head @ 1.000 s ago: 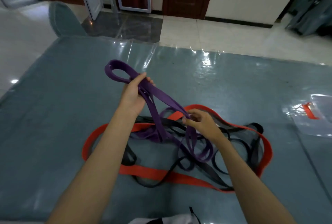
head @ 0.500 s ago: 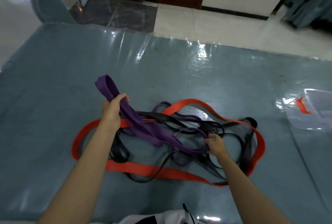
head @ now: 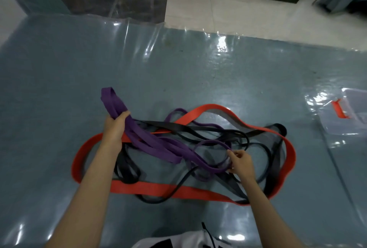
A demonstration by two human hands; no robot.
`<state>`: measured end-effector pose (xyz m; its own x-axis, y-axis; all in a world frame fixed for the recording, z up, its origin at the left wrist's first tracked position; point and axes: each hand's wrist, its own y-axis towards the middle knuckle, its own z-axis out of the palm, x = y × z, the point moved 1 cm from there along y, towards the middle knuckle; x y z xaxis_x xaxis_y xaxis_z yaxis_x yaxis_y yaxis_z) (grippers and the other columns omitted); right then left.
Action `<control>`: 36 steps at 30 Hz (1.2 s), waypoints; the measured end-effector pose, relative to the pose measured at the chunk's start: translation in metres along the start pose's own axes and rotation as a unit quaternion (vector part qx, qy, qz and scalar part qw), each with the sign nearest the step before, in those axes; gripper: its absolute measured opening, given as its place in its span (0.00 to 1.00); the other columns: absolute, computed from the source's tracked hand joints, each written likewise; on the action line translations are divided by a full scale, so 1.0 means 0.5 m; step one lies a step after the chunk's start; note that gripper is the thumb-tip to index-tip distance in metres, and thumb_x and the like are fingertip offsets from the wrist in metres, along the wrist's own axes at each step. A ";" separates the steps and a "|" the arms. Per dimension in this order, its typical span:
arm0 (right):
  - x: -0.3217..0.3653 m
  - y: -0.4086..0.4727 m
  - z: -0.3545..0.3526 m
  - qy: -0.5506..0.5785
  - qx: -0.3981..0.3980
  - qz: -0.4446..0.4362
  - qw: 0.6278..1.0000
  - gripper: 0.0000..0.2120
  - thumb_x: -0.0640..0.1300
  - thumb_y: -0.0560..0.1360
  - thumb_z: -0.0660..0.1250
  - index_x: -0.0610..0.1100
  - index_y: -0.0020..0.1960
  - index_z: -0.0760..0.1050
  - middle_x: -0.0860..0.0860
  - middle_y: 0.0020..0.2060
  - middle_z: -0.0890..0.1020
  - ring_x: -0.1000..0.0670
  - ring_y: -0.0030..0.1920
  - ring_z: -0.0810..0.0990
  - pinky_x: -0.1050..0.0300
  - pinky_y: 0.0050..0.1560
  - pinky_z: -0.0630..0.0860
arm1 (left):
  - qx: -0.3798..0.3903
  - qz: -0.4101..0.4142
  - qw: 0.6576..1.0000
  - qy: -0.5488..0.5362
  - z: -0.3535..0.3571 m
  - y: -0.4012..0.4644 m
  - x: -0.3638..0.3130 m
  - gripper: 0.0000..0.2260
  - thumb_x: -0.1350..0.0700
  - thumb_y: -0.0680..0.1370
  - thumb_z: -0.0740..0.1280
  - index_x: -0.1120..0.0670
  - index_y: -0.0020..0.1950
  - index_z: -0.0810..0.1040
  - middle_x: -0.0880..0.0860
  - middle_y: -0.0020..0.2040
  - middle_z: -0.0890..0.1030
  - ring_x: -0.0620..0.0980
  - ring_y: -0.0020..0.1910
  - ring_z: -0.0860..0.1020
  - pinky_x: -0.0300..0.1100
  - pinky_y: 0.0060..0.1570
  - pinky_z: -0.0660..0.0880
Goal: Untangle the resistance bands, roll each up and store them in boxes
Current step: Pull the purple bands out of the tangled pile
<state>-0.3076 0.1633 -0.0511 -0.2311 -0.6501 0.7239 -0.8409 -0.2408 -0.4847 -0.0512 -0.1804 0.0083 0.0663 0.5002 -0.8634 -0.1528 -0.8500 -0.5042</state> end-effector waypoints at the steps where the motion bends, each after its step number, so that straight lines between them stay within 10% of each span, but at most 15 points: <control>1: 0.002 -0.006 -0.003 0.021 0.014 -0.002 1.000 0.11 0.45 0.80 0.74 0.37 0.52 0.80 0.41 0.37 0.83 0.43 0.37 0.85 0.43 0.38 0.86 | 0.004 0.006 1.000 0.017 -0.001 0.002 0.003 0.04 0.56 0.78 0.73 0.48 0.50 0.81 0.49 0.44 0.84 0.52 0.47 0.83 0.45 0.45 0.78; 7: 0.023 -0.045 -0.008 0.121 0.050 -0.054 0.990 0.10 0.48 0.82 0.70 0.40 0.52 0.80 0.44 0.41 0.88 0.47 0.38 0.87 0.53 0.33 0.82 | 0.028 0.035 0.998 0.040 -0.014 0.001 0.020 0.11 0.56 0.81 0.69 0.44 0.61 0.80 0.49 0.49 0.84 0.51 0.45 0.83 0.47 0.43 0.79; 12: 0.050 -0.056 0.000 0.219 0.030 -0.099 0.970 0.07 0.44 0.86 0.64 0.39 0.57 0.75 0.41 0.45 0.89 0.45 0.38 0.88 0.52 0.32 0.84 | 0.013 0.040 0.997 0.064 -0.018 -0.021 0.032 0.08 0.56 0.84 0.66 0.43 0.53 0.80 0.50 0.55 0.86 0.54 0.58 0.84 0.55 0.61 0.78; 17: 0.098 -0.068 -0.011 0.329 -0.009 -0.135 0.935 0.05 0.44 0.86 0.64 0.44 0.59 0.72 0.42 0.47 0.88 0.46 0.40 0.88 0.54 0.37 0.85 | -0.074 0.109 0.969 0.210 -0.016 -0.058 0.047 0.35 0.62 0.81 0.70 0.55 0.85 0.58 0.58 0.82 0.64 0.57 0.81 0.64 0.55 0.80 0.62; 22: 0.164 -0.095 -0.015 0.376 0.016 -0.186 0.908 0.07 0.47 0.86 0.63 0.45 0.61 0.72 0.43 0.49 0.88 0.44 0.42 0.89 0.56 0.37 0.84 | 0.110 0.287 0.879 0.364 0.070 -0.139 0.061 0.25 0.66 0.76 0.73 0.62 0.73 0.75 0.62 0.72 0.75 0.62 0.74 0.72 0.52 0.77 0.64; 26: 0.217 -0.133 -0.014 0.342 0.066 -0.239 0.907 0.04 0.49 0.86 0.64 0.49 0.58 0.74 0.40 0.54 0.87 0.39 0.44 0.89 0.53 0.36 0.85 | 0.350 0.254 0.697 0.572 0.153 -0.171 0.099 0.43 0.53 0.74 0.78 0.44 0.84 0.58 0.52 0.84 0.59 0.55 0.83 0.58 0.59 0.81 0.54; 30: 0.250 -0.155 -0.038 0.310 0.078 -0.278 0.906 0.06 0.51 0.82 0.70 0.53 0.56 0.75 0.42 0.52 0.88 0.40 0.45 0.89 0.52 0.37 0.84 | 0.290 0.209 0.581 0.731 0.158 -0.143 0.130 0.45 0.45 0.74 0.76 0.43 0.85 0.54 0.53 0.85 0.54 0.57 0.82 0.57 0.65 0.77 0.57; 36: 0.197 -0.101 -0.084 0.312 0.004 -0.158 0.937 0.12 0.37 0.80 0.72 0.45 0.60 0.73 0.43 0.48 0.85 0.50 0.36 0.87 0.57 0.33 0.83 | 0.195 0.307 0.516 0.775 0.100 -0.137 0.151 0.34 0.34 0.71 0.75 0.45 0.72 0.70 0.51 0.74 0.71 0.58 0.75 0.65 0.58 0.74 0.61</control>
<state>-0.3086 0.1416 0.0654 -0.2145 0.0015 0.9767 -0.9122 -0.3578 -0.1998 -0.0853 -0.0762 -0.0214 0.5510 -0.8344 0.0113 -0.7812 -0.5206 -0.3445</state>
